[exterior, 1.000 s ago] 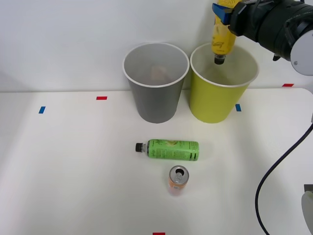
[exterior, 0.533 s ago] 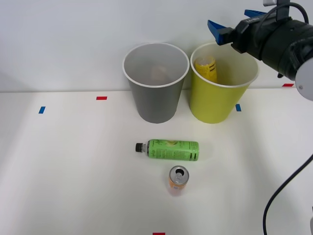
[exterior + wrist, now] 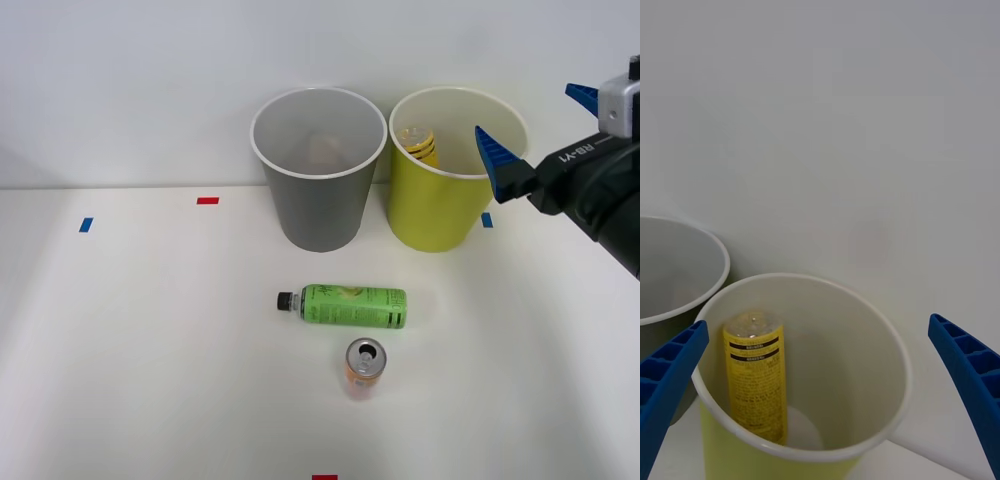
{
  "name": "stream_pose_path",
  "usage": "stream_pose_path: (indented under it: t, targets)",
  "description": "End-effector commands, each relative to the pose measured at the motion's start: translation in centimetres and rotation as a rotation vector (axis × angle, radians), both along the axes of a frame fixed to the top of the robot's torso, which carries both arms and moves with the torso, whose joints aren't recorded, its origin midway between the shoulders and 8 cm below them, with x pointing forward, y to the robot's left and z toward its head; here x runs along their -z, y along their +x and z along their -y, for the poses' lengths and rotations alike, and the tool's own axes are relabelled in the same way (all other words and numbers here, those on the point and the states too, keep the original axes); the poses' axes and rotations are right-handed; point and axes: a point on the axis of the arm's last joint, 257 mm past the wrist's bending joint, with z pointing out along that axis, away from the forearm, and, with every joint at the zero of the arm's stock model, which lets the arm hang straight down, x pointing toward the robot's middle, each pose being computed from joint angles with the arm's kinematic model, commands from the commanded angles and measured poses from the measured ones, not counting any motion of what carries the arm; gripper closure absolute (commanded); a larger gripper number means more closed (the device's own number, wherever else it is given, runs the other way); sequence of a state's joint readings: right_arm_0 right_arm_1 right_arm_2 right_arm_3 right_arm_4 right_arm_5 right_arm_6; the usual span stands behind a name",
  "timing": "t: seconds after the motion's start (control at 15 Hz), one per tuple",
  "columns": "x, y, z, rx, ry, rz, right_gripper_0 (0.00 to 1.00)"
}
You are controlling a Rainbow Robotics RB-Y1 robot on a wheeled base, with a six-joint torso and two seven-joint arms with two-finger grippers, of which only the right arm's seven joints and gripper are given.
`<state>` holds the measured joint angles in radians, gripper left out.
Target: Put cans in the gray bin, plastic bottles in the light green bin
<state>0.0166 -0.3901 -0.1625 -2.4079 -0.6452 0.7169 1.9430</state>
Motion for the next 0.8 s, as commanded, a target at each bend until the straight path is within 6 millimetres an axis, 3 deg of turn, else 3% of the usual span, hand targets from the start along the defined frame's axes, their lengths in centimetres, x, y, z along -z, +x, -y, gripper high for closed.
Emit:
stream_pose_path:
  t: [0.07,0.33,0.6,0.8]
  targets:
    - [1.0,-2.9,1.2,0.035,0.084,0.092,0.0]
    - [4.7,-7.1,4.0,0.125,0.15,0.127,0.0]
    - [10.2,-11.1,7.0,0.248,0.196,0.032,0.0]
    - [13.3,-12.7,7.6,0.321,0.259,-0.039,0.0]
